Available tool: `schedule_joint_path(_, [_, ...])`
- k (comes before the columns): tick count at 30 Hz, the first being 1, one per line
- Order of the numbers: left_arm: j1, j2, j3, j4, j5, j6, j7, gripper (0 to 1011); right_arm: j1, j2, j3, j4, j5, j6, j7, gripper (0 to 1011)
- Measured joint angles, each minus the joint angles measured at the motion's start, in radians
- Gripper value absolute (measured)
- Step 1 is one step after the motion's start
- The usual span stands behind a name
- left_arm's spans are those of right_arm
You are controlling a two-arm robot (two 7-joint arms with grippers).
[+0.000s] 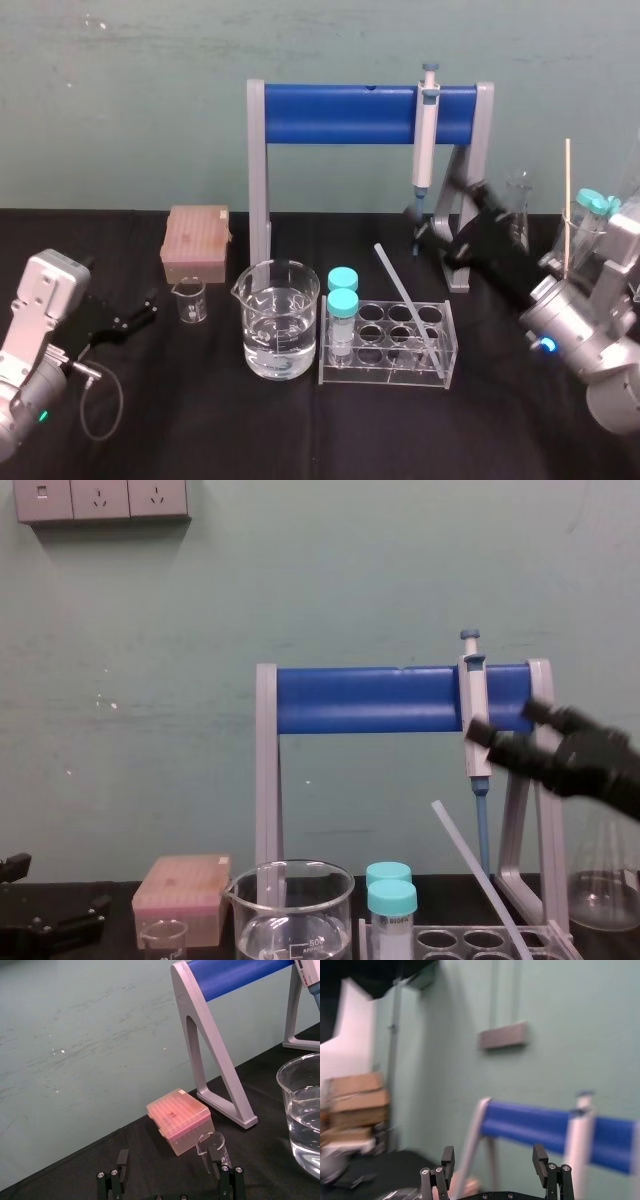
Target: Pick up the stirring rod with one hand, then place it down.
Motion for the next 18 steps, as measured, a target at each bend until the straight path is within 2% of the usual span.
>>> schedule_joint_path(2, [0.000, 0.000, 0.000, 0.000, 0.000, 0.000, 0.000, 1000, -0.012, -0.003, 0.029, -0.024, -0.028, -0.003, -0.079, 1000])
schedule_joint_path(4, [0.000, 0.000, 0.000, 0.000, 0.000, 0.000, 0.000, 1000, -0.018, -0.004, 0.044, -0.034, -0.048, 0.006, -0.128, 1000])
schedule_joint_path(5, [0.000, 0.000, 0.000, 0.000, 0.000, 0.000, 0.000, 1000, -0.024, -0.002, 0.057, -0.039, -0.066, 0.033, -0.174, 1000])
schedule_joint_path(6, [0.000, 0.000, 0.000, 0.000, 0.000, 0.000, 0.000, 1000, -0.024, -0.002, 0.057, -0.039, -0.066, 0.033, -0.174, 1000])
schedule_joint_path(7, [0.000, 0.000, 0.000, 0.000, 0.000, 0.000, 0.000, 1000, -0.032, 0.004, 0.069, -0.042, -0.079, 0.079, -0.222, 1000])
schedule_joint_path(8, [0.000, 0.000, 0.000, 0.000, 0.000, 0.000, 0.000, 1000, -0.036, 0.007, 0.075, -0.043, -0.083, 0.104, -0.240, 1000])
schedule_joint_path(9, [0.000, 0.000, 0.000, 0.000, 0.000, 0.000, 0.000, 1000, -0.046, 0.014, 0.083, -0.047, -0.087, 0.158, -0.272, 1000])
schedule_joint_path(11, [0.000, 0.000, 0.000, 0.000, 0.000, 0.000, 0.000, 1000, -0.057, 0.021, 0.090, -0.053, -0.088, 0.215, -0.295, 1000])
schedule_joint_path(12, [0.000, 0.000, 0.000, 0.000, 0.000, 0.000, 0.000, 1000, -0.069, 0.029, 0.093, -0.059, -0.089, 0.268, -0.312, 1000])
schedule_joint_path(15, [0.000, 0.000, 0.000, 0.000, 0.000, 0.000, 0.000, 1000, -0.089, 0.043, 0.091, -0.069, -0.096, 0.361, -0.327, 1000])
schedule_joint_path(18, [0.000, 0.000, 0.000, 0.000, 0.000, 0.000, 0.000, 1000, -0.099, 0.052, 0.079, -0.073, -0.109, 0.420, -0.329, 1000])
